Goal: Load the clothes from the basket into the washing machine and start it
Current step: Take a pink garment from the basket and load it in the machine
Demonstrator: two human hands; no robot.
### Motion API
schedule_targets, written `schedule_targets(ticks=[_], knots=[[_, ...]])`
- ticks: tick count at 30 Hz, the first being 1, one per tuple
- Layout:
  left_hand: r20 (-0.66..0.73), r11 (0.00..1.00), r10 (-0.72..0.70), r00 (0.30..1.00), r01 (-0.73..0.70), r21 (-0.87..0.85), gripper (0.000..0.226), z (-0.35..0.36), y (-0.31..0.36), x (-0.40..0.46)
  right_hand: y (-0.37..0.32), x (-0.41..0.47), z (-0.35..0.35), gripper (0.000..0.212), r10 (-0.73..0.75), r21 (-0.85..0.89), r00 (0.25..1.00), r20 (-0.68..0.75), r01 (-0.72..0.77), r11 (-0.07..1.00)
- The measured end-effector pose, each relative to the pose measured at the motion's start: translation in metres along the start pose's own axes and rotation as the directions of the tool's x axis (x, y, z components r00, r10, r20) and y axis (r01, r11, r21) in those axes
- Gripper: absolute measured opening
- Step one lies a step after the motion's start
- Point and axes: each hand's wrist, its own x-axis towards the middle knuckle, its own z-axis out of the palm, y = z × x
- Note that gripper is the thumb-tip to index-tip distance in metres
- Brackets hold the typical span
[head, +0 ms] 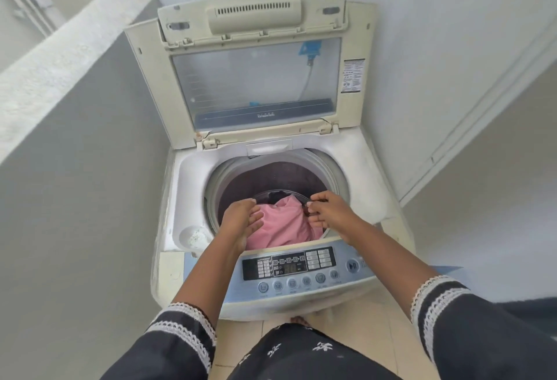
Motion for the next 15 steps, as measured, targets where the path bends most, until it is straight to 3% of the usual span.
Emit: schedule_targets(ticks=[4,10,15], knots=[[0.047,0.997,0.081,0.996,-0.081,-0.009,0.014,0.000,-0.007,-0.024,0.009,-0.050,-0.007,0.022,-0.075,0.079,0.990,-0.123,0.085,0.993],[0.194,0.968,0.175,0.965,-0.204,0.146,0.050,-0.015,-0.033,-0.076,0.043,-0.123,-0.015,0.014,-0.136,0.122,0.933,-0.333,0.186,0.975],[0.351,0.974,0.141,0.926,-0.192,0.117,0.034,-0.014,-0.068,-0.126,0.090,-0.188,-0.008,0.017,-0.140,0.188,0.908,-0.394,0.229,0.955]])
